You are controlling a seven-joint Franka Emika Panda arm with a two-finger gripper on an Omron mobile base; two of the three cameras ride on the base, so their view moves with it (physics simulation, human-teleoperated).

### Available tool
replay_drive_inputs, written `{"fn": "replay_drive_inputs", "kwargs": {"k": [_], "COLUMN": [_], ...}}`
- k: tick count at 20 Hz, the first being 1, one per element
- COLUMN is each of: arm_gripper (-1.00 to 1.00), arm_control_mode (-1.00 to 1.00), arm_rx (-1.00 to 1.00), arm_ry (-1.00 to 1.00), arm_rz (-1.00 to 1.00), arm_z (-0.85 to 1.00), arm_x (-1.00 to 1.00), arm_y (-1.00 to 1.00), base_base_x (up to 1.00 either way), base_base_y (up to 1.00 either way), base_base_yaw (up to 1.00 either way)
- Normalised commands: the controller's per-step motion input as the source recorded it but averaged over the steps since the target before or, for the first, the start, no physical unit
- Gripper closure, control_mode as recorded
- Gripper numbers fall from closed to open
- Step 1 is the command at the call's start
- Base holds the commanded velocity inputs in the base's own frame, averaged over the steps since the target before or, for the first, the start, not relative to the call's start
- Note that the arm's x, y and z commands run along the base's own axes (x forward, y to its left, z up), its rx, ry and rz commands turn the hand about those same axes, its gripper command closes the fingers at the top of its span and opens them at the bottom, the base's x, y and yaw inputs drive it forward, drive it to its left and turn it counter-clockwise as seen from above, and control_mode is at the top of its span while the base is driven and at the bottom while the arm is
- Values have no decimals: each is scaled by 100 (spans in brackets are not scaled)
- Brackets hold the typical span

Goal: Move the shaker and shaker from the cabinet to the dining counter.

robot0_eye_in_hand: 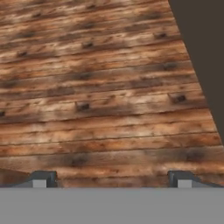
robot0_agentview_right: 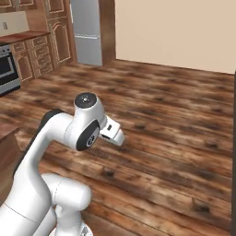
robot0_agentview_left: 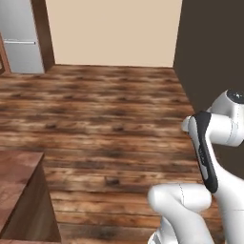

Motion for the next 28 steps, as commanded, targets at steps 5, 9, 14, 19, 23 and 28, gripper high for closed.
{"fn": "replay_drive_inputs", "kwargs": {"k": [5,9,14,19,23,28], "arm_gripper": [-100,-100,-100,-100,-100,-100], "arm_control_mode": [100,100,100,100,100,100], "arm_rx": [0,0,0,0,0,0], "arm_ry": [0,0,0,0,0,0], "arm_rz": [0,0,0,0,0,0], "arm_z": [0,0,0,0,0,0], "arm_x": [0,0,0,0,0,0], "arm_y": [0,0,0,0,0,0], "base_base_x": [79,82,83,83,83,78], "base_base_y": [-8,-7,-7,-4,-2,0], "base_base_yaw": [27,22,20,23,28,37]}}
